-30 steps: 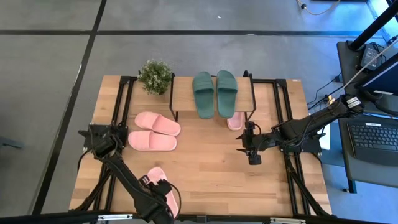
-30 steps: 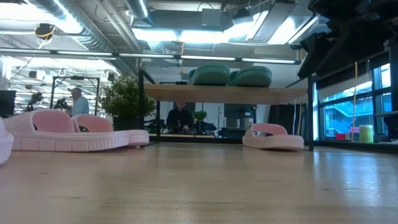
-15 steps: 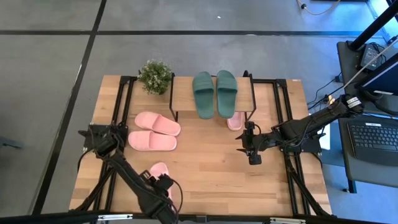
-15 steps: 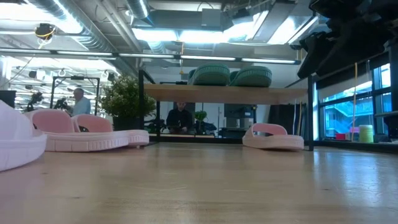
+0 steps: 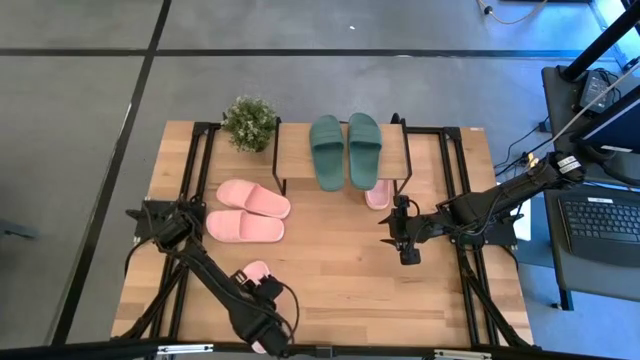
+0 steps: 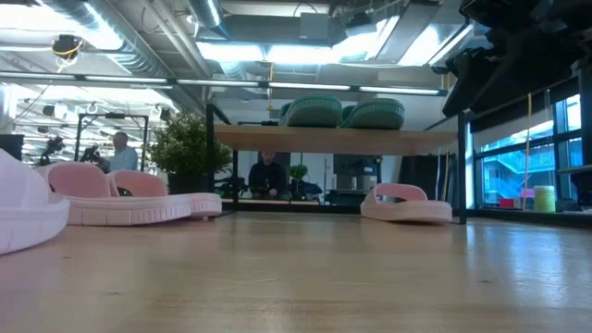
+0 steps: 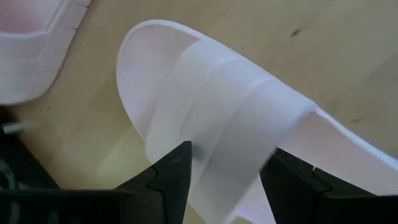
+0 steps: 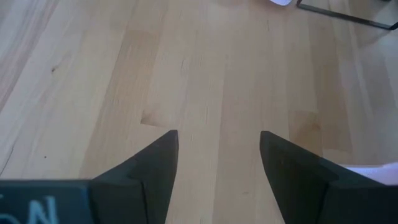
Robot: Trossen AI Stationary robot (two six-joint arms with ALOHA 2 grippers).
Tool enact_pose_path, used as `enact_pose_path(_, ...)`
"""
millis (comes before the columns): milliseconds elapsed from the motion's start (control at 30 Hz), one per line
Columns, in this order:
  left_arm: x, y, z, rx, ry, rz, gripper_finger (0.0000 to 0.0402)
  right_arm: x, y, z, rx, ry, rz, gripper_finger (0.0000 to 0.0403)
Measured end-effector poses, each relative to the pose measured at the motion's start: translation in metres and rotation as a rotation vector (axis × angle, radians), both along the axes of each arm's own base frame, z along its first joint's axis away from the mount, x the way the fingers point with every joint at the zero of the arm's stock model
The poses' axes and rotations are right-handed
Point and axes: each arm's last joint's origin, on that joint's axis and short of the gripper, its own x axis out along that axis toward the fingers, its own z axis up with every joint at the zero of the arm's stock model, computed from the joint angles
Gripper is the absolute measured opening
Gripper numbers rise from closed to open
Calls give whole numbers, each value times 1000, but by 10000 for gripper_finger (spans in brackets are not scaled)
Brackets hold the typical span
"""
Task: Pick and place slides into the shelf
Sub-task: Put the pink slipper under the shelf
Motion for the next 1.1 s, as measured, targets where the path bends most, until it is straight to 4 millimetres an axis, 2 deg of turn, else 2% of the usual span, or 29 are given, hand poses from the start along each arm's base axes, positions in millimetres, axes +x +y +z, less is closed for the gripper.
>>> enact_pose_path(200,-7,7,-16,44,61,-37,173,0,0,0,0,0,0,226)
enact_pose_path(467,-9,9,-19,53,73,-37,166,0,0,0,0,0,0,226)
enact_pose_path(600,-8,10,-19,57,78,-35,124,0,0,0,-1,0,0,226)
enact_pose_path(800,-6,14,-18,60,99,-50,14,0,0,0,-1,0,1,226)
enact_pose_path(967,-5,20,-16,69,134,-63,7,0,0,0,17,-1,-17,226)
enact_pose_path(1100,-9,25,-2,100,172,-75,5,0,0,0,22,-2,-21,226)
